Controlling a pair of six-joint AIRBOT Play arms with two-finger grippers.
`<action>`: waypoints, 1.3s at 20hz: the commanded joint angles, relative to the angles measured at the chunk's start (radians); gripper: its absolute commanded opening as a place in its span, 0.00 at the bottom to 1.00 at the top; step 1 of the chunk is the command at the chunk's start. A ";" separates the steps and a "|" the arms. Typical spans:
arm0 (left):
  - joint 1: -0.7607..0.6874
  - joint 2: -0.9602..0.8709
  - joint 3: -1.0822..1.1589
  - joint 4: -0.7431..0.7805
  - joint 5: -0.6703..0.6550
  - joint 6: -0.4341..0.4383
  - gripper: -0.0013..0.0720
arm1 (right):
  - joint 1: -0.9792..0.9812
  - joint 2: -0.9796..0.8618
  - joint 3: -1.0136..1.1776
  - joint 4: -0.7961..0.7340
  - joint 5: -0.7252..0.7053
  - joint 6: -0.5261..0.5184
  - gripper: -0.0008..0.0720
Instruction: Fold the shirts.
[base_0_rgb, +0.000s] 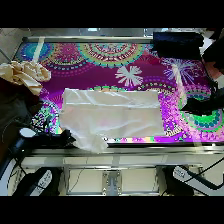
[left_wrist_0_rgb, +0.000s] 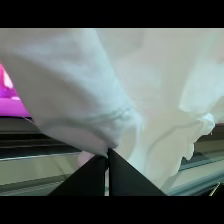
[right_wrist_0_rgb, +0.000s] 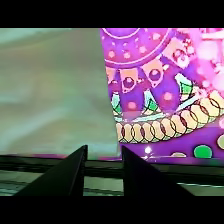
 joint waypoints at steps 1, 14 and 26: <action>0.001 0.052 0.005 -0.043 -0.061 0.031 0.03 | -0.010 0.030 -0.008 -0.109 -0.037 -0.003 0.35; 0.002 0.161 0.005 -0.043 -0.069 0.031 0.03 | -0.185 0.033 -0.735 0.284 0.314 -0.077 0.77; 0.002 0.163 0.008 -0.052 -0.056 0.031 0.03 | -0.185 0.034 -0.726 0.365 0.325 -0.082 0.03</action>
